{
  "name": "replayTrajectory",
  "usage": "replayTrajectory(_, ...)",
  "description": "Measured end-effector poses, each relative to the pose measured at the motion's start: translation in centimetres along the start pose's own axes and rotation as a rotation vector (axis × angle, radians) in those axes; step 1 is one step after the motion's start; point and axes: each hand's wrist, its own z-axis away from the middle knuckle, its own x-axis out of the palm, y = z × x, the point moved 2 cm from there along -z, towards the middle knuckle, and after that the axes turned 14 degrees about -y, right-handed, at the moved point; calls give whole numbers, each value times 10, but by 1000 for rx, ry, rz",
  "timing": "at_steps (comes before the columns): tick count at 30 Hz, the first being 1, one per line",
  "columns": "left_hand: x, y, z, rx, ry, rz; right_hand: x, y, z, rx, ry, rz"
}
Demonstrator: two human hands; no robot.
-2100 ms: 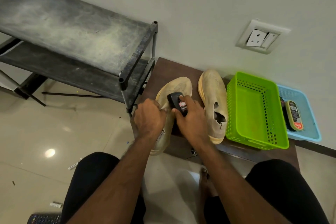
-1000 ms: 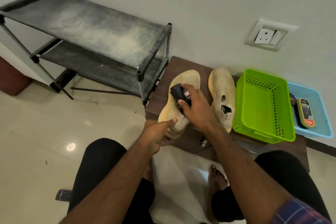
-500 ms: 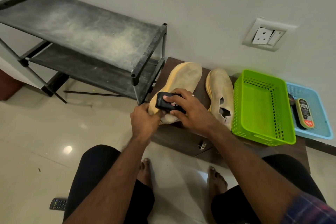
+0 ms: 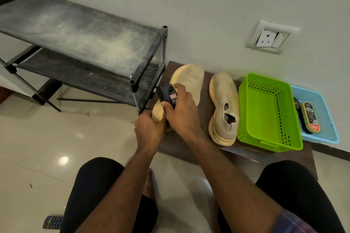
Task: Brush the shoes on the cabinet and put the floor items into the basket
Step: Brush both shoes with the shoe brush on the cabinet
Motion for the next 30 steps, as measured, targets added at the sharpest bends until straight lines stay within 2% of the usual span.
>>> replayTrajectory(3, -1, 1, 1, -38, -5, 5, 1, 9, -28, 0, 158, 57)
replayTrajectory(6, -2, -2, 2, -22, -10, 26, -17, 27, -72, 109, 211, 61)
replayTrajectory(10, -5, -5, -2, -16, -2, 27, -55, 46, -108, 247, 146, -280)
replayTrajectory(12, -5, -8, -7, -30, 9, 26, -63, 49, -97, 161, 60, -372)
replayTrajectory(13, -5, -9, -8, -33, 10, 19, -64, 51, -88, 82, -27, -329)
replayTrajectory(16, -5, -9, -13, -39, 19, -9, -55, 55, -64, -171, -339, 57)
replayTrajectory(18, -4, -7, -13, -36, 13, -21, -49, 54, -62, -288, -383, 197)
replayTrajectory(21, -4, -4, -8, -15, 4, -39, -41, 50, -79, -269, -311, 227)
replayTrajectory(25, -3, -7, -8, 7, -26, -44, -57, 52, -122, 19, 7, 159)
replayTrajectory(27, -3, -9, -11, -1, -22, -13, -68, 53, -129, 70, 23, 49)
replayTrajectory(30, -4, -6, -12, -4, -13, -11, -65, 49, -111, -30, -94, 78)
